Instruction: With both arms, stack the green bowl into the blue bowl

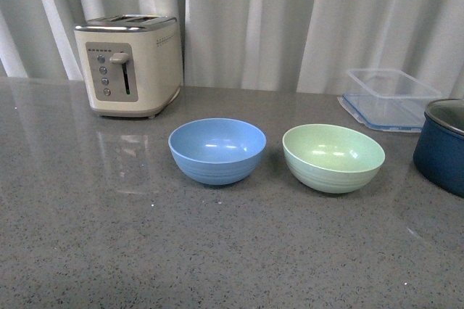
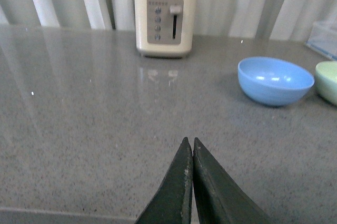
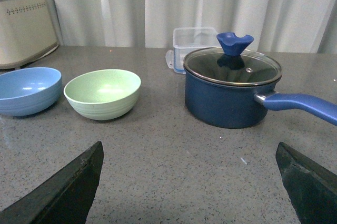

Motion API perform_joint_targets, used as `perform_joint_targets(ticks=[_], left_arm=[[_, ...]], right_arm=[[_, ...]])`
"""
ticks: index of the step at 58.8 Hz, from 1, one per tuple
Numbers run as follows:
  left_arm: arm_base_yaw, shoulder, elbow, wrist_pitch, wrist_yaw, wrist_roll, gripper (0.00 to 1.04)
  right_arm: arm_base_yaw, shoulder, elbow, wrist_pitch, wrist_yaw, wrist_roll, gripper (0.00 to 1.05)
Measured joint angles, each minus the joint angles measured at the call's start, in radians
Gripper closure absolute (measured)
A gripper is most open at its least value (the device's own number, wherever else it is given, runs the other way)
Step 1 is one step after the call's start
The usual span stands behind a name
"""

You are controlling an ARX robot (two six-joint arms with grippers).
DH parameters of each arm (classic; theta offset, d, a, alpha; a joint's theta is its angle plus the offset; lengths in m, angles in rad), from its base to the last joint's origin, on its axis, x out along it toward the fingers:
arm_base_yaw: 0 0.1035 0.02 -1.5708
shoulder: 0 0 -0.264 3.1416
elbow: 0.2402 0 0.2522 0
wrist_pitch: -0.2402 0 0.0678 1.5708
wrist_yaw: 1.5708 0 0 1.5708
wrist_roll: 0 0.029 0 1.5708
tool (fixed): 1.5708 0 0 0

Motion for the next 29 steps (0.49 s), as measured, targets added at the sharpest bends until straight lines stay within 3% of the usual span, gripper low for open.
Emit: perform_joint_targets(ticks=[7,19,23,29], left_arm=[[0.000,0.000,0.000,-0.004,0.000,0.000,1.00],[0.000,0.000,0.000,-0.004,0.000,0.000,0.64],[0.000,0.000,0.000,-0.004,-0.001,0.000,0.52],[0.000,-0.001,0.000,-0.004,0.000,0.000,0.35]], right_arm=[[0.000,0.000,0.000,0.000,0.000,0.000,0.10],[-0.001,0.011,0.008,-0.026,-0.001,0.003,0.10],[-0.010,0.098,0.066,-0.110,-0.035,0.021,0.10],[-0.016,0.240,0.176,-0.108,-0.095,0.058,0.10]])
